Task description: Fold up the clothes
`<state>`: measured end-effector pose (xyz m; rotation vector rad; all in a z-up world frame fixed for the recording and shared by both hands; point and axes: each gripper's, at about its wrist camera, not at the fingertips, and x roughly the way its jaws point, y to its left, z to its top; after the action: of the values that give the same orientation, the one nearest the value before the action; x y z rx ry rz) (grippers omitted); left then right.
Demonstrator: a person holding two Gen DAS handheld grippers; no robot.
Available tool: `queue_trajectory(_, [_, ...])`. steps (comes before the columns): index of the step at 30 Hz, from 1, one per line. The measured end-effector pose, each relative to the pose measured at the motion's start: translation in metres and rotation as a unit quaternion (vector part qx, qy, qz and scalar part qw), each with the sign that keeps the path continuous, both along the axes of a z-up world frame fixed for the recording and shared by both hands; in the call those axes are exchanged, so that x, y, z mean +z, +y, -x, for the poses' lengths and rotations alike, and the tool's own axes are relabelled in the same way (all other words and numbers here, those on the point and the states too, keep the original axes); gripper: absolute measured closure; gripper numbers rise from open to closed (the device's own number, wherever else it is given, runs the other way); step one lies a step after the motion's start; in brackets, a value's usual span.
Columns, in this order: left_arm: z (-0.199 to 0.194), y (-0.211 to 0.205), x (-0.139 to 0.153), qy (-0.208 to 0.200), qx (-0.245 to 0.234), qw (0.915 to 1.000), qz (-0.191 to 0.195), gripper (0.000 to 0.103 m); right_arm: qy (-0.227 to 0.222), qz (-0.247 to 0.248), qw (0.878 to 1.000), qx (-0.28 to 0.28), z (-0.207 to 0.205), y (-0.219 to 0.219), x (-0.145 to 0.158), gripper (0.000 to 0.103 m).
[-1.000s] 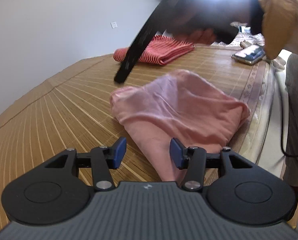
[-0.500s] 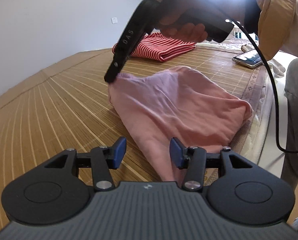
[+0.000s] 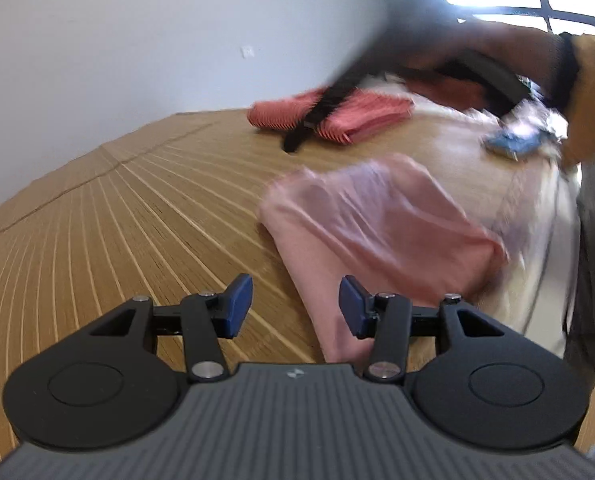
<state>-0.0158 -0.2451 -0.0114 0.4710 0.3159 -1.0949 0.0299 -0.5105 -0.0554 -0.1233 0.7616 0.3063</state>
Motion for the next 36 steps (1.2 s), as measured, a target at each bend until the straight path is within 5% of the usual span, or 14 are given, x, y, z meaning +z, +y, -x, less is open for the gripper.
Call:
queue_trajectory(4, [-0.001, -0.014, -0.002, -0.025, 0.007, 0.9995, -0.016, 0.048, -0.029, -0.012, 0.999, 0.014, 0.035, 0.007, 0.010, 0.077])
queue_trajectory(9, [0.005, -0.030, -0.019, -0.066, 0.013, 0.9958, -0.061, 0.048, -0.024, 0.060, 0.998, 0.018, 0.055, 0.022, -0.032, 0.077])
queue_trajectory(14, [-0.001, -0.025, -0.018, -0.044, 0.017, 0.9975, -0.053, 0.048, -0.015, 0.055, 0.997, -0.050, 0.100, -0.027, -0.039, 0.077])
queue_trajectory(17, [0.005, -0.029, -0.009, -0.059, 0.013, 0.9965, -0.058, 0.048, -0.028, 0.011, 0.996, -0.086, 0.117, -0.034, -0.028, 0.077])
queue_trajectory(22, [0.009, -0.034, -0.002, -0.064, 0.002, 0.9962, -0.059, 0.048, -0.063, -0.046, 0.997, -0.016, 0.133, 0.002, -0.015, 0.075])
queue_trajectory(26, [0.006, -0.038, -0.016, -0.070, 0.007, 0.9941, -0.082, 0.048, -0.034, 0.018, 0.999, 0.005, 0.124, 0.025, -0.036, 0.074])
queue_trajectory(29, [0.002, -0.027, -0.018, -0.055, 0.014, 0.9957, -0.073, 0.048, -0.017, 0.049, 0.998, -0.021, 0.138, 0.010, -0.040, 0.071])
queue_trajectory(36, [-0.002, 0.004, -0.015, -0.051, 0.037, 0.9930, -0.100, 0.048, -0.020, -0.018, 0.994, -0.102, 0.172, -0.029, -0.029, 0.067])
